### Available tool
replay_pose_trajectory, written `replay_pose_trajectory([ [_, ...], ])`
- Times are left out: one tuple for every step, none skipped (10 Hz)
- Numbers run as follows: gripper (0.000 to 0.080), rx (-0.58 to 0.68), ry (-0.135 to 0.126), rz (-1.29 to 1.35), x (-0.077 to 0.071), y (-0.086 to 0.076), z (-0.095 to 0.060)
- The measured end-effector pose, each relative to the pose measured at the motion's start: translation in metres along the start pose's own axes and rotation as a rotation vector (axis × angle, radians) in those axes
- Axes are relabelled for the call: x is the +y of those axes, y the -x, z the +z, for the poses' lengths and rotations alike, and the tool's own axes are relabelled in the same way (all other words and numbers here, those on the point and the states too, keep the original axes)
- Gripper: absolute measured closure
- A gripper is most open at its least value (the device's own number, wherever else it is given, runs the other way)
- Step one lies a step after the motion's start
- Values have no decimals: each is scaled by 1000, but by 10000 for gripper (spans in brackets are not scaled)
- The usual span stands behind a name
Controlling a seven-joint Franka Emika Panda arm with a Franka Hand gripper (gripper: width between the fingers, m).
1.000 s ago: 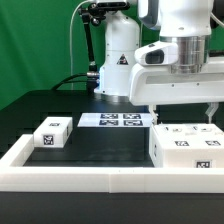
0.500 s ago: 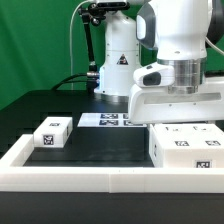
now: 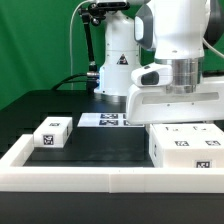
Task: Assemble cabinet
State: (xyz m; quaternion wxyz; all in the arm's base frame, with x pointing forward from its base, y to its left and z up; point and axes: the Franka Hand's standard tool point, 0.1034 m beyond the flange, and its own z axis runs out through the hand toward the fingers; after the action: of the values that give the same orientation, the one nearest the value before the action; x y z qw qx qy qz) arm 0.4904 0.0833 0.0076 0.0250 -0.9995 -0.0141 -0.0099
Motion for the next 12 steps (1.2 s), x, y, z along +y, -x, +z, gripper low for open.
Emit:
replay_pose_trajectory([
  [2, 1, -1, 6, -8, 1, 0],
  [2, 1, -1, -8, -9, 1, 0],
  [2, 0, -3, -9, -8, 1, 1],
  [2, 7, -4, -16, -8, -1, 1],
  [2, 8, -3, -23, -7, -1, 0],
  [31, 8, -2, -34, -5, -2, 0],
  [197, 8, 0, -52, 1, -2, 1],
  [348, 7, 0, -53, 1, -2, 1],
  [504, 7, 0, -59, 1, -2, 1],
  [594, 9, 0, -60, 0, -2, 1],
  [594, 11, 0, -61, 0, -3, 1],
  [594, 11, 0, -60, 0, -3, 1],
])
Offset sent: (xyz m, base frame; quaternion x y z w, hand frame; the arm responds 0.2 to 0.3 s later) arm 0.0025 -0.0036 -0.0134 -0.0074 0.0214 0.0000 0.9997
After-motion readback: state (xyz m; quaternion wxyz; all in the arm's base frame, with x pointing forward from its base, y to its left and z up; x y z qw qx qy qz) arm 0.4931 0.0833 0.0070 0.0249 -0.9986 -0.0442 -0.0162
